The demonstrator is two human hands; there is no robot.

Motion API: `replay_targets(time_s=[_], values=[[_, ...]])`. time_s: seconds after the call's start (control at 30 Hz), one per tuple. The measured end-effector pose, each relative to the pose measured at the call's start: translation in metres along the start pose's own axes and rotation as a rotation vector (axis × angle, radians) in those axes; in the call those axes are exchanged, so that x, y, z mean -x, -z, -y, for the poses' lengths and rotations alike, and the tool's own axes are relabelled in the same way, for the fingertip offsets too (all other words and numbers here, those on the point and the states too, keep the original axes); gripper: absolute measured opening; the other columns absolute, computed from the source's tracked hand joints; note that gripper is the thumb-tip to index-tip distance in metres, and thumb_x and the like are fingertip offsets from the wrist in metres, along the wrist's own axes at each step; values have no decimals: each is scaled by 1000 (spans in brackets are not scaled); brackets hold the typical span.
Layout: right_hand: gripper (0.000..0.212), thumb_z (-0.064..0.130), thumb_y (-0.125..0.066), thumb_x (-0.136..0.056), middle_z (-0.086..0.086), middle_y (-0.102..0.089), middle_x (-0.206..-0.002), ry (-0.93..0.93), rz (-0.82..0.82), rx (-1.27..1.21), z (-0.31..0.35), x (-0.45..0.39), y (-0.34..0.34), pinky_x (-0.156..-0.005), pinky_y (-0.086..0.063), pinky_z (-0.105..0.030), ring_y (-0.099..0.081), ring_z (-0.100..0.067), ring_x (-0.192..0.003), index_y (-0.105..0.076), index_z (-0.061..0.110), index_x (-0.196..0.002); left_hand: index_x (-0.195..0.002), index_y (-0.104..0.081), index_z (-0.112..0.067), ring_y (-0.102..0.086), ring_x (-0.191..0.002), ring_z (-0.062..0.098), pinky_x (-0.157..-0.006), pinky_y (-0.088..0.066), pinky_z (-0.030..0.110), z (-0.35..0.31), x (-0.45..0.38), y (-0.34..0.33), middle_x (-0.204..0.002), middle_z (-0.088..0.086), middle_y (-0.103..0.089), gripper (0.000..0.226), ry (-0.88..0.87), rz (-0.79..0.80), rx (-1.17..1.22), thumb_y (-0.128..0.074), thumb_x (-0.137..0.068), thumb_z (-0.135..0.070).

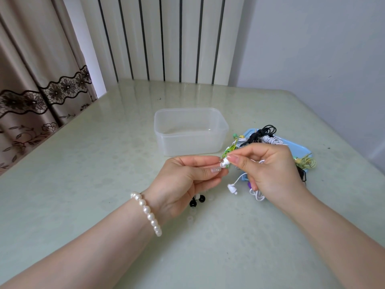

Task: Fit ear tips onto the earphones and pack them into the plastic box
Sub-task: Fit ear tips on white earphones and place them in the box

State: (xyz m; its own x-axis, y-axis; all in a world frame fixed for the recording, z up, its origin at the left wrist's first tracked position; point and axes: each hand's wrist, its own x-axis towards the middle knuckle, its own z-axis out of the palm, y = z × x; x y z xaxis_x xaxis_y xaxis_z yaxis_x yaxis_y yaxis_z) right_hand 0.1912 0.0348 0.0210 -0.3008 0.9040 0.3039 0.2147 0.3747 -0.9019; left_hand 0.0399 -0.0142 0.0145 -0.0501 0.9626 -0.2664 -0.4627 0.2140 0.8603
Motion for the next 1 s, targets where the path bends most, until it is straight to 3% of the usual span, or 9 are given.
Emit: replay_targets(time_s=[0.23, 0.4, 0.5, 0.57, 0.7, 0.83, 1.0], values=[[14, 9, -69, -77, 15, -57, -43, 12, -30, -12, -2, 0, -4, -34, -32, -19, -35, -6, -26, -68, 20, -68, -65, -71, 2, -71, -75, 26, -65, -59, 27, 1, -1, 0, -81, 18, -72, 15, 53, -3, 72, -62, -56, 10], [18, 5, -68, -78, 16, -55, -41, 34, -48, -11, -5, 0, -7, -34, -32, -17, -37, -4, -26, -67, 19, -66, -66, -69, 5, -71, -74, 26, -67, -58, 29, 3, -2, 0, -80, 19, -71, 15, 76, -12, 93, -59, -65, 15], [19, 2, -68, -78, 18, -55, -40, 40, -49, -12, -5, 0, -9, -39, -32, -8, -46, -1, -31, -67, 17, -67, -63, -70, 4, -71, -74, 26, -68, -58, 29, 3, -3, 0, -79, 18, -72, 18, 82, -20, 104, -59, -68, 16], [19, 2, -68, -78, 18, -56, -41, 28, -43, -21, -5, 0, -9, -39, -31, -7, -46, -1, -32, -67, 17, -67, -66, -69, 5, -71, -73, 25, -67, -58, 29, 4, -3, -1, -78, 18, -71, 17, 82, -30, 121, -58, -70, 17], [22, 4, -68, -78, 12, -56, -42, 7, -78, -47, -8, 0, -10, -33, -29, -17, -35, -5, -25, -67, 21, -64, -76, -65, 6, -71, -71, 25, -65, -59, 28, 5, -3, -2, -78, 18, -71, 14, 86, -38, 148, -56, -72, 18], [27, 1, -67, -79, 19, -57, -43, 64, -99, -5, -6, 3, -15, -41, -34, -8, -47, 0, -35, -66, 23, -63, -78, -64, 8, -71, -71, 24, -64, -59, 27, 6, -2, -2, -78, 18, -71, 14, 79, -47, 164, -56, -72, 18], [31, -1, -66, -79, 20, -59, -45, 90, -113, -17, -8, 4, -19, -42, -35, -6, -50, 2, -36, -64, 25, -61, -82, -64, 10, -71, -71, 24, -65, -58, 26, 6, -3, -2, -78, 19, -71, 14, 58, -67, 168, -56, -73, 18]])
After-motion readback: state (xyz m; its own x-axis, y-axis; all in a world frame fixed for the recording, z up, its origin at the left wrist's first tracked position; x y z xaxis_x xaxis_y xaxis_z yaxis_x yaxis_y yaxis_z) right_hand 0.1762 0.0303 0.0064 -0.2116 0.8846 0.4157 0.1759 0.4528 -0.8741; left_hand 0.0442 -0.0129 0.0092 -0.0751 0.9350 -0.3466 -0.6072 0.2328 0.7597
